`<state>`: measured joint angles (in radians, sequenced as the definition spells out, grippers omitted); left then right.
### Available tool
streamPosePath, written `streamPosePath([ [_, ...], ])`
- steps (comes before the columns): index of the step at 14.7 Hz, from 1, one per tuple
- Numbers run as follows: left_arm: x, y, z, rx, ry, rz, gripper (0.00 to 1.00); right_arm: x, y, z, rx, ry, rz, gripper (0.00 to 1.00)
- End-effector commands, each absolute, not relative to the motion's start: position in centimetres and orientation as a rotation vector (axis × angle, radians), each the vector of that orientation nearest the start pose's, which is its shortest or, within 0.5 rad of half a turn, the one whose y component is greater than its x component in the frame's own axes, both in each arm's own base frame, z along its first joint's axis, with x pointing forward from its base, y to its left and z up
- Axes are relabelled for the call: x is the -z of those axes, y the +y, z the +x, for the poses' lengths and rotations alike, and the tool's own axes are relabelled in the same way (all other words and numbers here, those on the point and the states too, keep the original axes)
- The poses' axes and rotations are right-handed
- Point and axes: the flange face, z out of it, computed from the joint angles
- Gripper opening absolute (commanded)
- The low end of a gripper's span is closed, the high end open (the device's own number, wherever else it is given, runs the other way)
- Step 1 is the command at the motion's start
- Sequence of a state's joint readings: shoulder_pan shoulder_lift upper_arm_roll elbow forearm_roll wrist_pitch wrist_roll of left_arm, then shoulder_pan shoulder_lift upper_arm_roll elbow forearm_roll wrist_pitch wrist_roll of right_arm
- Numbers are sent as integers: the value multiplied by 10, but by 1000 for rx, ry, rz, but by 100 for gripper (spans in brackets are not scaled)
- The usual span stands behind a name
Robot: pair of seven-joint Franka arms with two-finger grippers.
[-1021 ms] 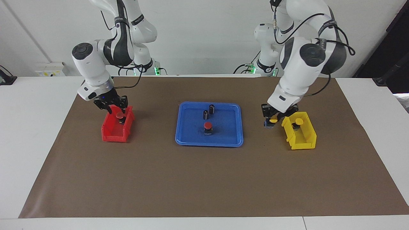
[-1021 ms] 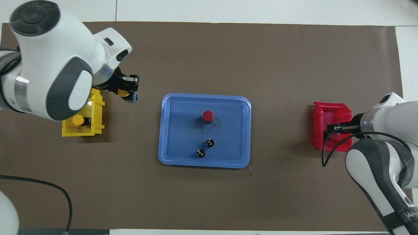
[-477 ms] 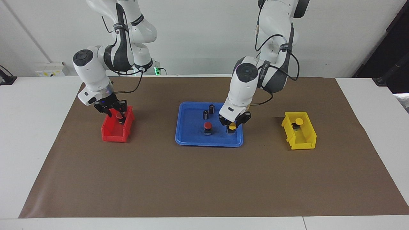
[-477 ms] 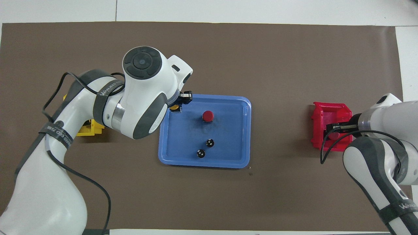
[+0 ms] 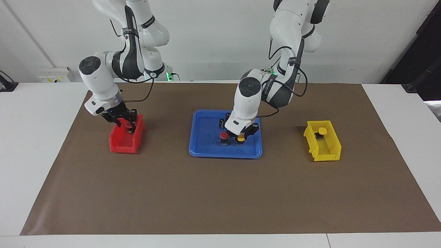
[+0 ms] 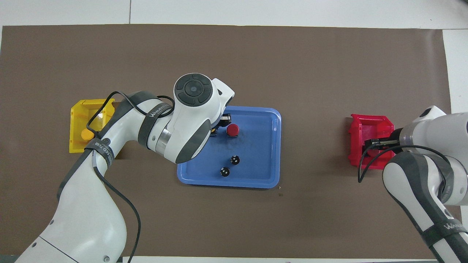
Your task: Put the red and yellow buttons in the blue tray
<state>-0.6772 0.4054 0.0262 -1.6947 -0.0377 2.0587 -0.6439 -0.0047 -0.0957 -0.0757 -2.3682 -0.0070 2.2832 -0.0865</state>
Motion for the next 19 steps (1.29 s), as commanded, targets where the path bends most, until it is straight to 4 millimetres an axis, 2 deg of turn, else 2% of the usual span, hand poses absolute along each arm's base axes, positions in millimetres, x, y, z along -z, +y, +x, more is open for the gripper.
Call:
streamPosePath([
  [1,-365,-399,516,-66,-49,-3148,58,-356,-41,477,44,-32,-3137,63],
  [3,-385,-397,516,-58,-74,-3154,58,-350,-43,477,32,-46,-3137,63],
  [5,-424,-382,517,-71,-102,-3154,60,-349,-42,477,29,-49,-3137,63],
  [6,-446,-373,516,-110,-104,-3131,67,-346,-41,474,18,-49,-3136,63],
  [8,-488,-314,536,-153,-197,-3096,77,-341,-42,471,41,-49,-3137,61],
  [9,-503,-287,541,-172,-170,-3099,84,-341,-41,470,41,-51,-3137,55],
  [10,-521,-258,542,-182,-88,-3110,91,-341,-41,470,39,-51,-3137,43],
  [11,-535,-227,546,-182,-8,-3123,93,-340,-41,470,34,-51,-3136,32],
  [12,-547,-191,553,-171,29,-3137,96,-342,-40,471,34,-53,-3137,24],
  [13,-556,-165,557,-156,69,-3147,99,-345,-41,474,34,-50,-3138,21],
  [14,-559,-132,565,-146,91,-3155,100,-355,-41,484,34,-55,-3138,21],
  [15,-564,-110,569,-132,135,-3160,100,-368,-41,496,-11,-59,-3137,21],
  [17,-574,-65,571,-89,226,-3166,100,-419,-45,526,-67,-61,-3137,21],
  [19,-558,-44,573,11,179,-3174,100,-464,-37,547,-106,-77,-3140,21],
])
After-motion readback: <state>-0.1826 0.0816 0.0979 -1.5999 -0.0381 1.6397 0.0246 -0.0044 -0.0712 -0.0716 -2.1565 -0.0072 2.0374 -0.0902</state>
